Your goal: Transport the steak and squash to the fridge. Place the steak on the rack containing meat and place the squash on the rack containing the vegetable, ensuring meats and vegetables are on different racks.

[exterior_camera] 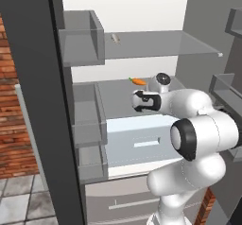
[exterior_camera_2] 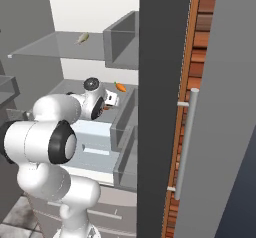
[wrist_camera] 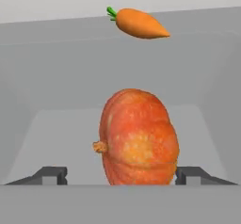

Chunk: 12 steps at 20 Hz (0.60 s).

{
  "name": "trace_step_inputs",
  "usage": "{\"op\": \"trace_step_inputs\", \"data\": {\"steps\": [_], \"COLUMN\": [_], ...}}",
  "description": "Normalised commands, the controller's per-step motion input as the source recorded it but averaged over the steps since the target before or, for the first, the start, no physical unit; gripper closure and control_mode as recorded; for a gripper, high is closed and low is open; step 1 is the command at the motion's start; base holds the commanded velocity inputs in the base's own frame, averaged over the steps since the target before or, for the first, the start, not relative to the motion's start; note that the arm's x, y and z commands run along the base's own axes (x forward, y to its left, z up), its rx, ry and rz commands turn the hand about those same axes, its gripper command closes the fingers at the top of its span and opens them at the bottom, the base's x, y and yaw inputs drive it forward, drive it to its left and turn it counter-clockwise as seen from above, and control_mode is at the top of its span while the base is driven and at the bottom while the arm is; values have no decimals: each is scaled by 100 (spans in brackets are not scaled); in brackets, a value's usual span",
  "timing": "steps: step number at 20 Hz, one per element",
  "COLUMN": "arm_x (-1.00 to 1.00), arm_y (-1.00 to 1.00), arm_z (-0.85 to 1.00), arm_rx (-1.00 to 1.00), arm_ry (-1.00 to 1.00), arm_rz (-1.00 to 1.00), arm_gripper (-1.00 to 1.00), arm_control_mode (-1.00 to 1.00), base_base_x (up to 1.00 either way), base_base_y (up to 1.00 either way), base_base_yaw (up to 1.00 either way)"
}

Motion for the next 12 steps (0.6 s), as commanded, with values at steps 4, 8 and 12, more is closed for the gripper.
{"op": "trace_step_inputs", "data": {"steps": [4,8,12], "arm_x": [-22,-16,-52], "arm_y": [0,0,0], "arm_z": [0,8,40], "arm_rx": [0,0,0], "arm_ry": [0,-2,-8], "arm_rz": [0,0,-1], "arm_gripper": [-100,-100,-100], "arm_control_mode": [-100,-100,-100], "base_base_x": [0,0,0], "base_base_y": [0,0,0], "base_base_yaw": [0,0,0]}}
